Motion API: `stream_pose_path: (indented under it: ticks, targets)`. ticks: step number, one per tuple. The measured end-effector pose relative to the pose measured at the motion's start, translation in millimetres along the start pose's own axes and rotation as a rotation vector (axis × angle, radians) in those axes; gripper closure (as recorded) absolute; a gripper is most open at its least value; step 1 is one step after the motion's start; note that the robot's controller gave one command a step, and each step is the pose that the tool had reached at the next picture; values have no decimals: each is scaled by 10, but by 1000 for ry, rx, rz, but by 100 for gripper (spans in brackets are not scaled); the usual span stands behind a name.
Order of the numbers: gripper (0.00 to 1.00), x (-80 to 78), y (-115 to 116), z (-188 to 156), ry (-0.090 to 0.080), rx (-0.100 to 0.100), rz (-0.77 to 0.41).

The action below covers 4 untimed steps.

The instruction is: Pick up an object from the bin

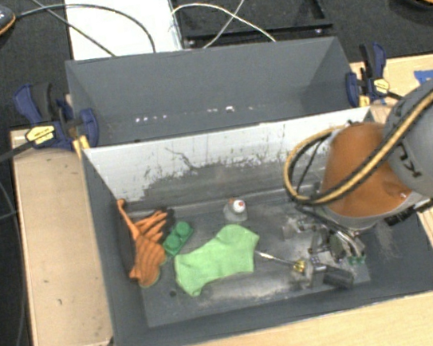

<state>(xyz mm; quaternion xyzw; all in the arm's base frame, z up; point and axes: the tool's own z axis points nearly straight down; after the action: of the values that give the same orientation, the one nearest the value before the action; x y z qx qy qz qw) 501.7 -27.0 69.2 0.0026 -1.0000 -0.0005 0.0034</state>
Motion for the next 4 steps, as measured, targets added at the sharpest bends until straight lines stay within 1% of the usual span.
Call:
stream_pose_path:
  ticks: [1, 2, 3, 4]
  targets:
    - [0, -20, -188, -661, -16, 3, -130]
    - [0, 257, -461, -302, 1, 0, 243]
    - [0, 234, -321, -16, -22, 2, -27]
    - [100, 244, -55, -5, -2, -1, 174]
